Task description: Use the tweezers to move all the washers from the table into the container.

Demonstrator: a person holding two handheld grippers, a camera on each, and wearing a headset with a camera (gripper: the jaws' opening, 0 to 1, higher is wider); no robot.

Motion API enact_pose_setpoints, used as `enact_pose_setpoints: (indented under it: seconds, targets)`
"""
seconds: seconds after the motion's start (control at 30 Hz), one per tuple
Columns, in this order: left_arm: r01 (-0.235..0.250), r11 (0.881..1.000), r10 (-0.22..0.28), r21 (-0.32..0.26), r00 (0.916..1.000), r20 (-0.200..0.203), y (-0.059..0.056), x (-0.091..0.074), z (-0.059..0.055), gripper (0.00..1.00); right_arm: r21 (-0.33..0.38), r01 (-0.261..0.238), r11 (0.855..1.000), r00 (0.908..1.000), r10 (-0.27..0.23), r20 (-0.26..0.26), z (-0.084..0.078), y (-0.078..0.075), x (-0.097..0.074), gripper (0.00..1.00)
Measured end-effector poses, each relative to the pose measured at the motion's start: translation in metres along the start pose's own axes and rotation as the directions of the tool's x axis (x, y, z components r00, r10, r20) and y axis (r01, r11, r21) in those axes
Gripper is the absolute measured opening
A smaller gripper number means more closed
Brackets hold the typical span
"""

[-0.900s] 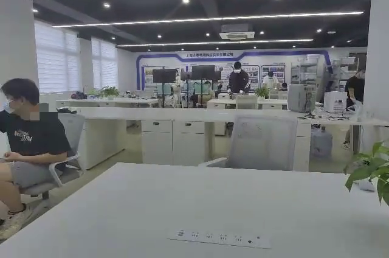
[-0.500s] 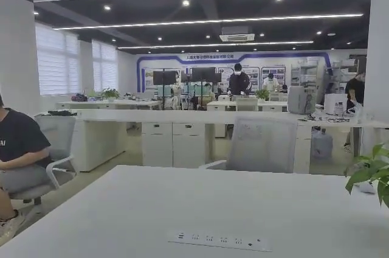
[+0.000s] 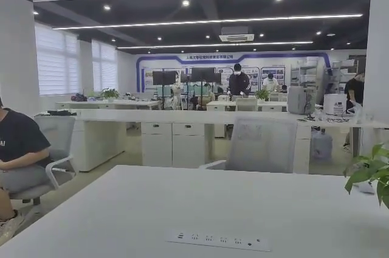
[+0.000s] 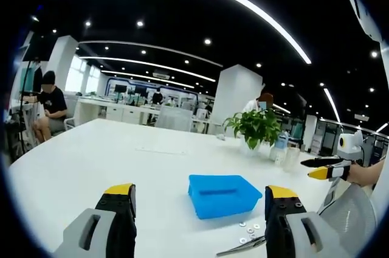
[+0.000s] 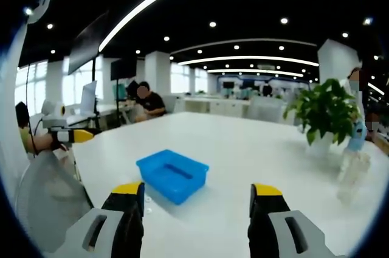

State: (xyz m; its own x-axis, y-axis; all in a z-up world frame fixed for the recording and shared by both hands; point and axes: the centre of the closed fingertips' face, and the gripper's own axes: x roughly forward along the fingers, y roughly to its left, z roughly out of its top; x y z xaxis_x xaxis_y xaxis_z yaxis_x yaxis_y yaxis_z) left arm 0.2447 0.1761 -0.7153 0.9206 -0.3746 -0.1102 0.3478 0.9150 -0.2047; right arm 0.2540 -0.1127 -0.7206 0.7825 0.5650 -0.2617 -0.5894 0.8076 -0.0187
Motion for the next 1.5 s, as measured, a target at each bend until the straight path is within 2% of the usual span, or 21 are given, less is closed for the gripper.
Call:
enact_pose_setpoints:
  seconds: [0.63, 1.07, 1.37, 1.47, 1.5]
  targets:
    - [-0.004, 1.0, 0.004, -0.004, 1.0, -0.004, 0.0003, -0.0002, -0.0012, 0.89, -0.003, 0.001, 1.0, 1.0, -0.001, -0.008, -0.0049, -0.0013, -0.0015, 0.68]
    - [-0.008, 1.0, 0.008, -0.002, 0.9999, -0.01, -0.0014, -0.0003, 0.0001, 0.89, 0.0, 0.0, 1.0, 0.9999, 0.0, -0.011, 0.0004, 0.0043, -0.0007, 0.68]
    - [-0.001, 1.0, 0.002, 0.013, 0.9996, -0.03, -0.0013, 0.0001, -0.0034, 0.89, 0.009, 0.005, 1.0, 0.9995, -0.005, -0.03, -0.0024, 0.0018, -0.003, 0.67]
    - [0.033, 0.999, -0.033, -0.014, 0.9987, -0.039, -0.003, -0.0002, -0.0043, 0.88, 0.01, 0.002, 1.0, 0.9994, -0.001, -0.035, -0.0006, 0.001, -0.0041, 0.67]
    - [0.042, 0.998, -0.045, -0.04, 0.9967, -0.068, -0.004, -0.0009, -0.0089, 0.87, 0.001, 0.0, 1.0, 0.9991, 0.0, -0.043, 0.0008, 0.0012, -0.0045, 0.67]
